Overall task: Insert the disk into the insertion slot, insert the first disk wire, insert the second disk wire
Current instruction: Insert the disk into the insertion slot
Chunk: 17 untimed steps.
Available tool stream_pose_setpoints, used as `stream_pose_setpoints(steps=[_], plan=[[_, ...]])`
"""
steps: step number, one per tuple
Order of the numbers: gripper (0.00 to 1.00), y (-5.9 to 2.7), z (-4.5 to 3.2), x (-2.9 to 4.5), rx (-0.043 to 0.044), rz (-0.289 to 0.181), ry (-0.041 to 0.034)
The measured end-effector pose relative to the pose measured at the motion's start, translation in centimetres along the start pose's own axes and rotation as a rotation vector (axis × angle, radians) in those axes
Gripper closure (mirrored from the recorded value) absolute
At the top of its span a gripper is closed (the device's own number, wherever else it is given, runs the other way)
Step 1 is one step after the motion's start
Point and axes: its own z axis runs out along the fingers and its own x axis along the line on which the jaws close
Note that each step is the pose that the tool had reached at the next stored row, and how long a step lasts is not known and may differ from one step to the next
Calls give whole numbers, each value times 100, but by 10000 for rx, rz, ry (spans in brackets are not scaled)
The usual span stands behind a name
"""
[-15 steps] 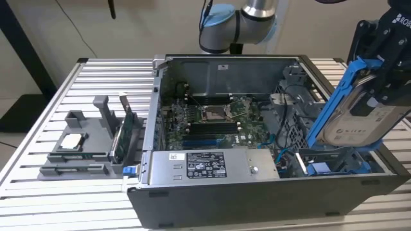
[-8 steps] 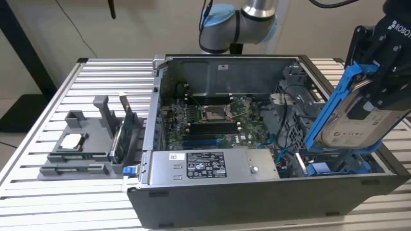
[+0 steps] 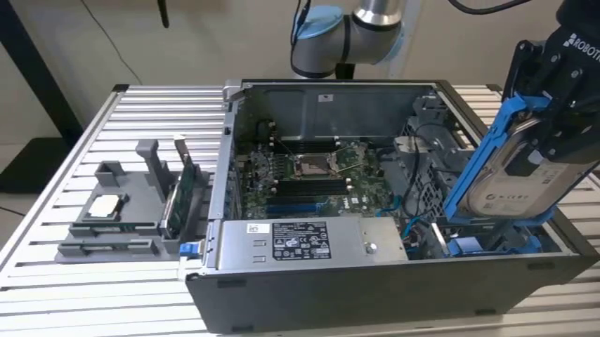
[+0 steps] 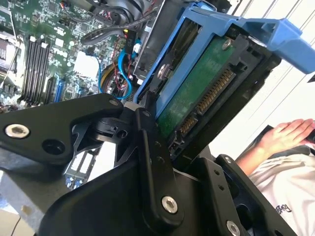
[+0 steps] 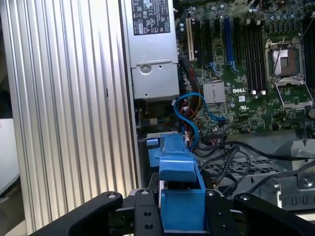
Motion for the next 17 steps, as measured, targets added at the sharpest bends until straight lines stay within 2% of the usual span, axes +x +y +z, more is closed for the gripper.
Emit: stream_pose_setpoints(steps=[17], plan=[[67,-5,125,-4,0,0,0]])
